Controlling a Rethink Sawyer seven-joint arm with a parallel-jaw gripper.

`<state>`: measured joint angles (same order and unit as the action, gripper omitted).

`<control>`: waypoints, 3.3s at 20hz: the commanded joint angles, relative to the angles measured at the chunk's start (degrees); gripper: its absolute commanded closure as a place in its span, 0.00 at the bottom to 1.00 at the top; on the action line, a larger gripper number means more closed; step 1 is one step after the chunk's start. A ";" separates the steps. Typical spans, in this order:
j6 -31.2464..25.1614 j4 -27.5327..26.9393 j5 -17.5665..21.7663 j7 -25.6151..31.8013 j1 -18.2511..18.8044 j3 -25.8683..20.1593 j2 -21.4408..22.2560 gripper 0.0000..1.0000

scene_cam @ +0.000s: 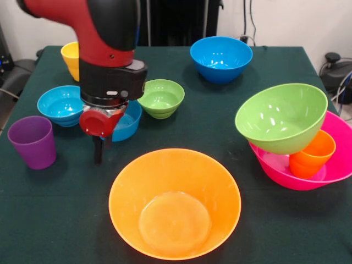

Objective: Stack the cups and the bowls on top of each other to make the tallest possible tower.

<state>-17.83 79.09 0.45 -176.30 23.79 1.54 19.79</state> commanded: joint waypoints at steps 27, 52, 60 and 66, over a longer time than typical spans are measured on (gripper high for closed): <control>-11.26 -9.06 3.44 15.55 -3.43 -16.21 -3.41 0.00; -36.45 -1.74 12.91 25.36 4.09 -15.27 10.42 0.00; -48.46 -11.91 11.77 21.12 -0.05 -17.24 12.20 0.00; -52.95 -15.51 11.53 21.36 -0.29 -17.17 13.14 0.00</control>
<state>-63.31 69.48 9.70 -168.45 24.81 -11.00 31.85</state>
